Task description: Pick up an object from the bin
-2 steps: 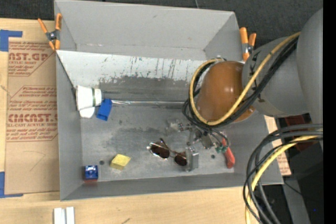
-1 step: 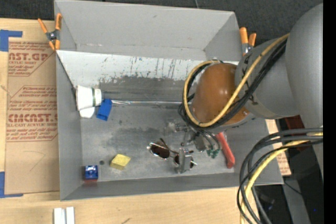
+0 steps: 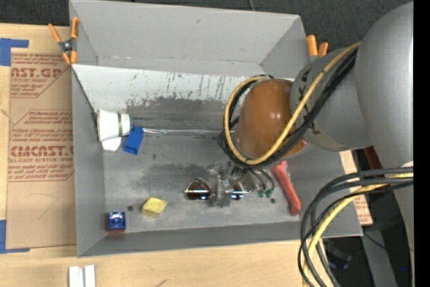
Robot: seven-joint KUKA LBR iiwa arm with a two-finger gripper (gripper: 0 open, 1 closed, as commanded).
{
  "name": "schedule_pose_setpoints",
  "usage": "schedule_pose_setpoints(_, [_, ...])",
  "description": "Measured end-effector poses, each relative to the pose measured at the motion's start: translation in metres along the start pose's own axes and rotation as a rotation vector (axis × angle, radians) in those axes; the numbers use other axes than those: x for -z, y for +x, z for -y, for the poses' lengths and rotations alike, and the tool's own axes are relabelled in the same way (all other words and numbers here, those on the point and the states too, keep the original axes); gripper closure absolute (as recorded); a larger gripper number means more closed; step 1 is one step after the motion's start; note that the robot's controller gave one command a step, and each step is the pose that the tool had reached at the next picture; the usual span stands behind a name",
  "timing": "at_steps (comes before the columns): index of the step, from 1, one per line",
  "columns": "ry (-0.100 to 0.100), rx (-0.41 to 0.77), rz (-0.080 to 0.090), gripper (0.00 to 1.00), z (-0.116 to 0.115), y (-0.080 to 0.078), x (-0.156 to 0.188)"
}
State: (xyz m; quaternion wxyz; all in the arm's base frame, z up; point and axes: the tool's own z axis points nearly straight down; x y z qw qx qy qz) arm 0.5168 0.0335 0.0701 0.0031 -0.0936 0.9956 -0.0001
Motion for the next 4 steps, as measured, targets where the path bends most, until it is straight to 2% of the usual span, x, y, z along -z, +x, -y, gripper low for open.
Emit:
schedule_pose_setpoints(1, [0.0, 0.0, 0.0, 1.0, 0.0, 0.0, 0.0])
schedule_pose_setpoints(2, [0.0, -0.008, 0.001, 1.0, -0.003, 0.013, 0.105])
schedule_pose_setpoints(3, [0.0, -0.008, 0.001, 1.0, -0.003, 0.013, 0.105])
schedule_pose_setpoints(4, [-0.001, -0.04, -0.007, 1.0, -0.008, 0.015, 0.148])
